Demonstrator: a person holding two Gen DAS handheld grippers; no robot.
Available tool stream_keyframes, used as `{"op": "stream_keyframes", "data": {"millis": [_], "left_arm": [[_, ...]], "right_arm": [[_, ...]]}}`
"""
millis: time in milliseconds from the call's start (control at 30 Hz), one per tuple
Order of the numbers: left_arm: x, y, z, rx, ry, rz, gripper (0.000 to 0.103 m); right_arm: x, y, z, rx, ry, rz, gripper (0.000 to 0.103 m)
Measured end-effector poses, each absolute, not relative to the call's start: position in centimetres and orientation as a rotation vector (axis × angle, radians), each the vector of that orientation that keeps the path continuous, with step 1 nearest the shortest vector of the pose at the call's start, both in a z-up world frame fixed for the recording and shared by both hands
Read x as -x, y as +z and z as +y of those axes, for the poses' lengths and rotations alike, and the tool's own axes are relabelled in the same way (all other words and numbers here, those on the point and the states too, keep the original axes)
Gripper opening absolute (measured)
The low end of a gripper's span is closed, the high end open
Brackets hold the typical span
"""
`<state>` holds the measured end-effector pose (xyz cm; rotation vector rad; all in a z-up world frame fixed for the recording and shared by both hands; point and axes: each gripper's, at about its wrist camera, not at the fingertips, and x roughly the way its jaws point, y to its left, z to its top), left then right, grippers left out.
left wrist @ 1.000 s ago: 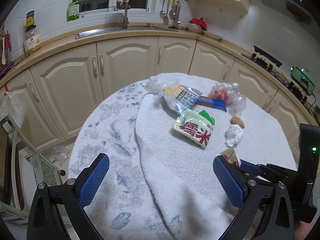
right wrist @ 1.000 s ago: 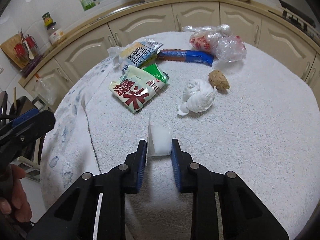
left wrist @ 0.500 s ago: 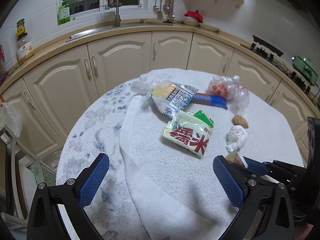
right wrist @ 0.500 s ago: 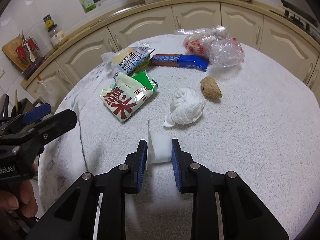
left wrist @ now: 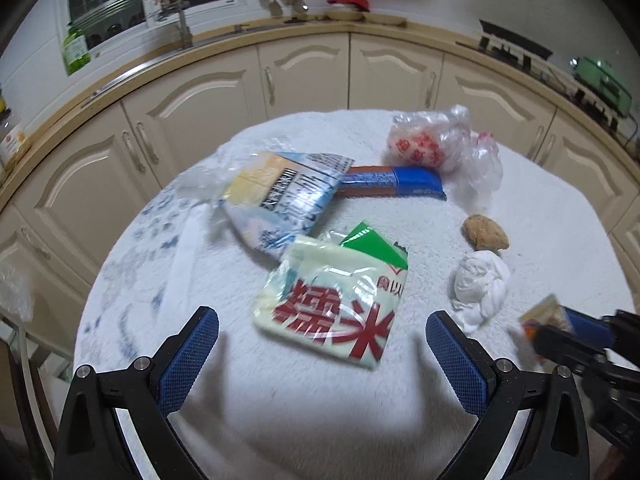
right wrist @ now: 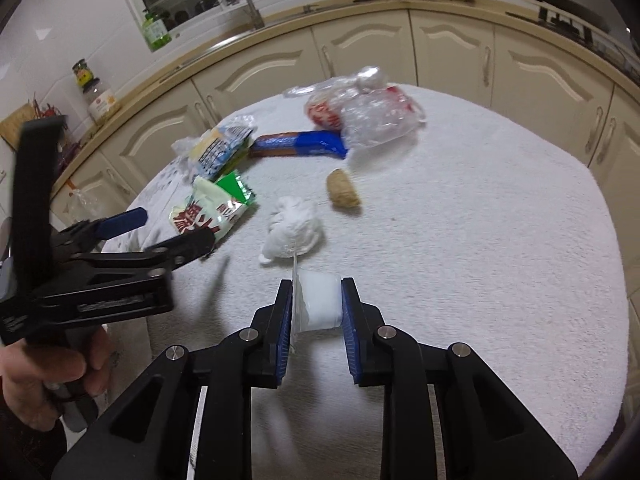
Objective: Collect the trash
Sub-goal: 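Grasp the white tissue piece with the right tool while the left tool grasps the rice-cake packet, then lift the rice-cake packet with the left tool while the right tool lifts the tissue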
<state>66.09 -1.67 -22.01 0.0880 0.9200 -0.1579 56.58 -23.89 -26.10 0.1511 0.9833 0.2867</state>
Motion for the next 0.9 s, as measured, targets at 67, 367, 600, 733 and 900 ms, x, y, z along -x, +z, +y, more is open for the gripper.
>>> {"op": "stream_keyframes", "data": {"millis": [67, 367, 600, 733, 900], "left_arm": [[-67.5, -23.2, -2.6, -0.119, -0.161, 0.951, 0.102], [-68.9, -24.3, -2.5, -0.035, -0.272, 0.955, 0.073], [-66.7, -23.7, -2.0, 0.020, -0.285, 0.928, 0.072], [-64.9, -22.6, -1.7, 0.033, -0.283, 0.904, 0.071], [-61.7, -20.1, -1.9, 0.030, -0.289, 0.845, 0.071]], "right_arm": [[-56.5, -25.9, -24.3, -0.158, 0.282, 0.981, 0.023], [-55.6, -25.4, -25.1, -0.171, 0.264, 0.968, 0.023], [-54.3, -24.4, -26.0, -0.183, 0.248, 0.947, 0.023], [-53.2, -23.5, -26.7, -0.190, 0.237, 0.925, 0.023], [-51.6, -22.2, -27.9, -0.199, 0.214, 0.889, 0.023]]}}
